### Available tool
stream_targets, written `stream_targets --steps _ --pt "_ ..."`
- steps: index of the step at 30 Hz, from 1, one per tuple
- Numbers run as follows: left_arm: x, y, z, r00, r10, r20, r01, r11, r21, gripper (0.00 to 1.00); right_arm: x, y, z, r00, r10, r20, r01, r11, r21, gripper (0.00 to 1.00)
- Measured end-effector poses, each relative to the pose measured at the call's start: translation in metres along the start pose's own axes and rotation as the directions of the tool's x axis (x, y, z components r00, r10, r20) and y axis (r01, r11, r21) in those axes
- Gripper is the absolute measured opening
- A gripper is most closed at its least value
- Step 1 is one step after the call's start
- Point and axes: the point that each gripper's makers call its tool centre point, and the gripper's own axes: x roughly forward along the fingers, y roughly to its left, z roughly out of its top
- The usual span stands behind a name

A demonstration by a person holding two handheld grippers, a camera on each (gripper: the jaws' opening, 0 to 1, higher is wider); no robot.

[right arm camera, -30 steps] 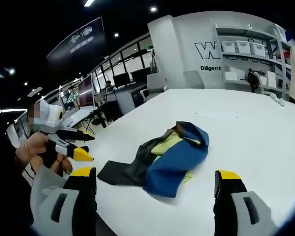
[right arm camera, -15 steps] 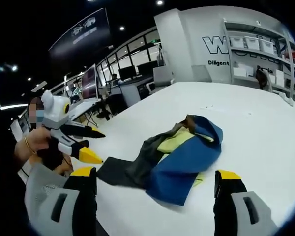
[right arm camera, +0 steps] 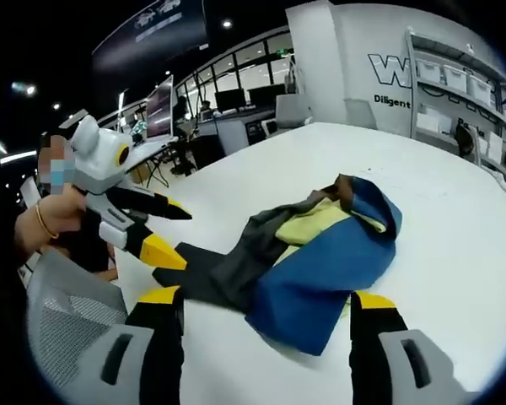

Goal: Fold the garment on the visible template until the final outline fits inside the template.

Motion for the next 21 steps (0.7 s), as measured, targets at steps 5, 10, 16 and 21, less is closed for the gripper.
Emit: stream_targets --steps 5,10,16,21 --pt "0.01 -0.001 -0.007 1.0 -0.007 -0.018 0.006 1.0 -0.015 0.68 0.009 -0.001 0.003 1.0 0.001 0.007 -0.001 1.0 -0.021 0.61" --pt "0.022 -0.003 -0.015 0.999 -0.016 -0.049 0.015 1.0 -0.026 0.59 0.019 -0.005 0.003 1.0 0.001 -0.01 -0.001 0.999 -0.033 0.46" --pt "0.029 -0.007 -0.015 0.998 -0.037 -0.043 0.035 0.998 -0.053 0.49 0.027 -0.008 -0.001 1.0 -0.005 -0.022 0.005 1.0 -0.014 0.33" --pt "0.035 -0.013 -0.017 0.997 -0.054 -0.05 0.051 0.997 -0.065 0.43 0.032 -0.011 -0.01 0.999 -0.02 -0.046 0.02 1.0 -0.007 0.23"
